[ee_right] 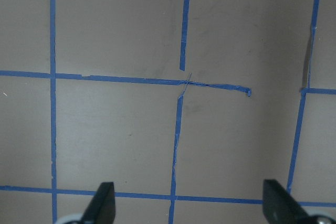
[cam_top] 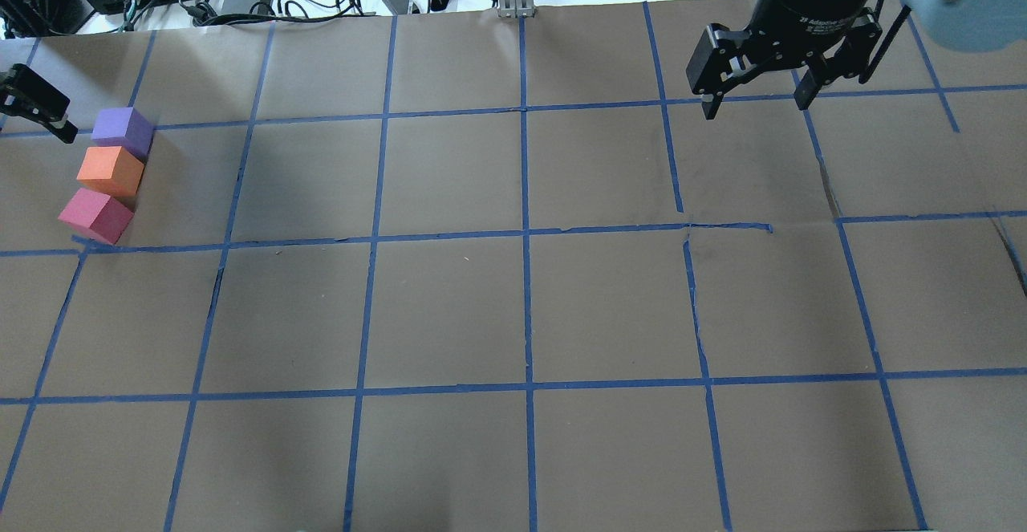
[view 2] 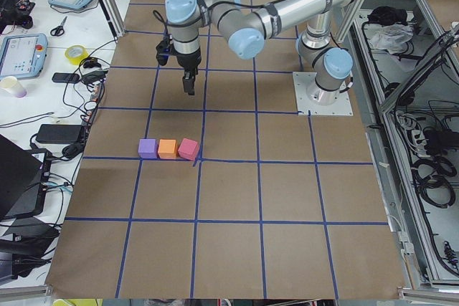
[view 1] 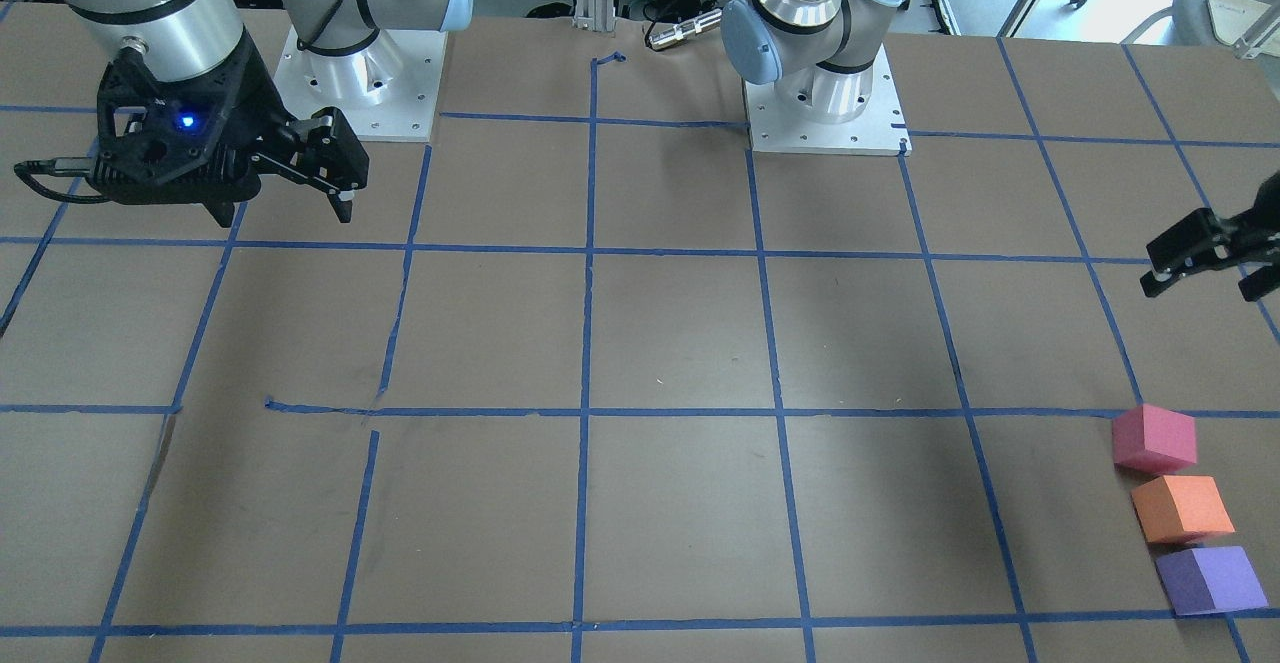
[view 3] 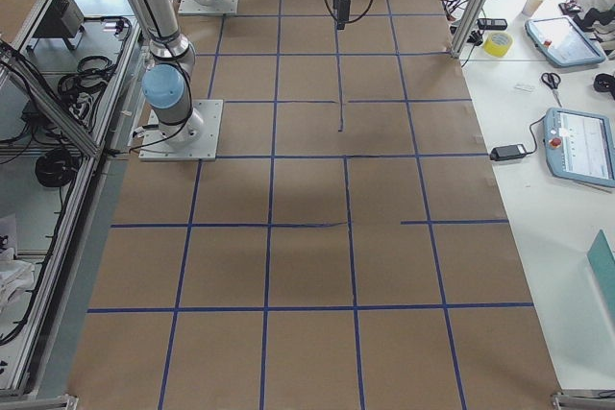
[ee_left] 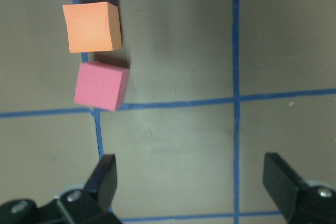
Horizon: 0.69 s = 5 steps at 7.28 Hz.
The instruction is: Arrange blocks in a line
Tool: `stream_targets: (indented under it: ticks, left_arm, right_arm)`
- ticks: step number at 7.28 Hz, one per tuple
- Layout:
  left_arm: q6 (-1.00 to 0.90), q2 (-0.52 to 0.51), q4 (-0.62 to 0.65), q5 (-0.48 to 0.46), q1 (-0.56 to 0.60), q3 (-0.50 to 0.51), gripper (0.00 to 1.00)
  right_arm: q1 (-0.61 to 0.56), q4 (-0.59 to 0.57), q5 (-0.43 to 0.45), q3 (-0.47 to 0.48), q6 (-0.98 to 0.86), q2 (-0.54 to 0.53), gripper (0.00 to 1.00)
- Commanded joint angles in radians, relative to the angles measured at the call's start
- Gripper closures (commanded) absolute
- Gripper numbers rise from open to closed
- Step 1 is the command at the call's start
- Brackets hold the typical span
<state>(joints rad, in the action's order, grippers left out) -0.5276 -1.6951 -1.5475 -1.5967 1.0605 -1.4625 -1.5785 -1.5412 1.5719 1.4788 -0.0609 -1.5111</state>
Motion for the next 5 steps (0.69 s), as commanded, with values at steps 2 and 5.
stream_targets:
  ticks: [2, 5]
  left_arm:
    - [0.319, 0.132, -0.137, -0.011, 0.262, -0.006, 0.00]
    - [0.470, 0.095, -0.027, -0.003, 0.577, -0.013, 0.00]
  right_arm:
    - [0.000, 0.000, 0.000, 0.000, 0.000, -0.001, 0.00]
    - [0.000, 0.000, 0.000, 0.000, 0.000, -0.001, 0.00]
